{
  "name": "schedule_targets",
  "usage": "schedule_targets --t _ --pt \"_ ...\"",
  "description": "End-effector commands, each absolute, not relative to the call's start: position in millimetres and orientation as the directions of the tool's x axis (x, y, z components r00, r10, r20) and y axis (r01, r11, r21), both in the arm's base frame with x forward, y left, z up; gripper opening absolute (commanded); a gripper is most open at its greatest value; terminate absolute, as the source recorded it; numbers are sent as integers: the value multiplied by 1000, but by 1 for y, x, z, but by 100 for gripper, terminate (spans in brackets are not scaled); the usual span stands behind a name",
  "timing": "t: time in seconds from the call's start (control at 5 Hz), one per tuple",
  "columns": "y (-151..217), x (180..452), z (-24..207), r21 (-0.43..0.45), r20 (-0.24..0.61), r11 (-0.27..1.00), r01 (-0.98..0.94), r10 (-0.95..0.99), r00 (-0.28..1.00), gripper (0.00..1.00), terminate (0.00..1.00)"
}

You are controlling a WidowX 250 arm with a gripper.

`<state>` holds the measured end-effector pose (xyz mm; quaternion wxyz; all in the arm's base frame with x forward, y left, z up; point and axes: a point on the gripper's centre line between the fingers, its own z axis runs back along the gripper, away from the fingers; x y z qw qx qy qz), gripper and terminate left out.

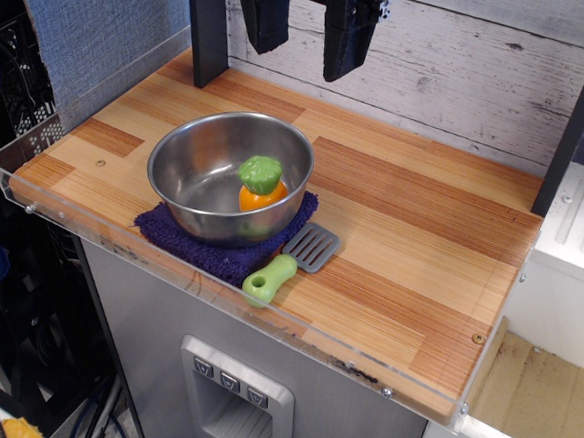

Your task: Put the shaker into the pot.

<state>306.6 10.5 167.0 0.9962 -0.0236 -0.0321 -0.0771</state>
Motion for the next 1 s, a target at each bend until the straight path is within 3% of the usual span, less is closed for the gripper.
schedule_targets --t 0.0,0.6,0.8 --pt "6 305 180 -33 104 987 160 -156 982 100 0" --pt "6 305 180 -33 104 987 160 -156 982 100 0" --pt "6 305 180 -33 104 987 160 -156 982 100 100"
